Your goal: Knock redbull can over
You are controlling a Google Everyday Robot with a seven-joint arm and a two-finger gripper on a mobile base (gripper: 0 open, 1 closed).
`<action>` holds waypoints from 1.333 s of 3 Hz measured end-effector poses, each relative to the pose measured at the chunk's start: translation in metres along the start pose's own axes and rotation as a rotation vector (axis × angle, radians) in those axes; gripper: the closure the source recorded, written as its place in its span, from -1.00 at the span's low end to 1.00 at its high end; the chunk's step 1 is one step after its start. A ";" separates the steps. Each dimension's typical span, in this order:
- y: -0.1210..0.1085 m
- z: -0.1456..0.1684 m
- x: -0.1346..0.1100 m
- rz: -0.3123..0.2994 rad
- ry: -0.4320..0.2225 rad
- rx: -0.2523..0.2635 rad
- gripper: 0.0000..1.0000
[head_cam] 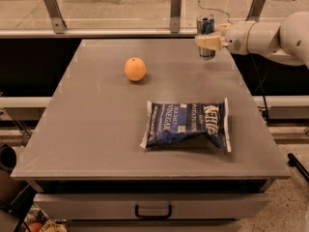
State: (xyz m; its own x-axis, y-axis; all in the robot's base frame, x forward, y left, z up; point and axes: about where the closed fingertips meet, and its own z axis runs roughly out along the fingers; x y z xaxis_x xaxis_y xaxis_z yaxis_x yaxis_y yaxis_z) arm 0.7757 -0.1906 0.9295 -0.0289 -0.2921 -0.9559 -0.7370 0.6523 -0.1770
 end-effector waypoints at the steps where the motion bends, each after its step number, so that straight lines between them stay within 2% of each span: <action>1: -0.005 -0.011 -0.002 -0.065 0.118 0.003 1.00; 2: -0.007 -0.015 0.003 -0.131 0.264 0.000 1.00; 3: -0.003 -0.013 0.014 -0.178 0.397 -0.036 1.00; 4: 0.008 -0.008 0.032 -0.211 0.534 -0.101 1.00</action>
Offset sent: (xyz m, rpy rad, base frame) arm -0.0042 -0.0369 0.0037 -0.4900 0.1422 -0.0393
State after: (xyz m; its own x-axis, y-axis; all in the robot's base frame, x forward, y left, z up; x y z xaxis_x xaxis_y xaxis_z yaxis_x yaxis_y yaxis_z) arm 0.7639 -0.2004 0.8996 -0.1917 -0.7378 -0.6473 -0.8239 0.4793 -0.3023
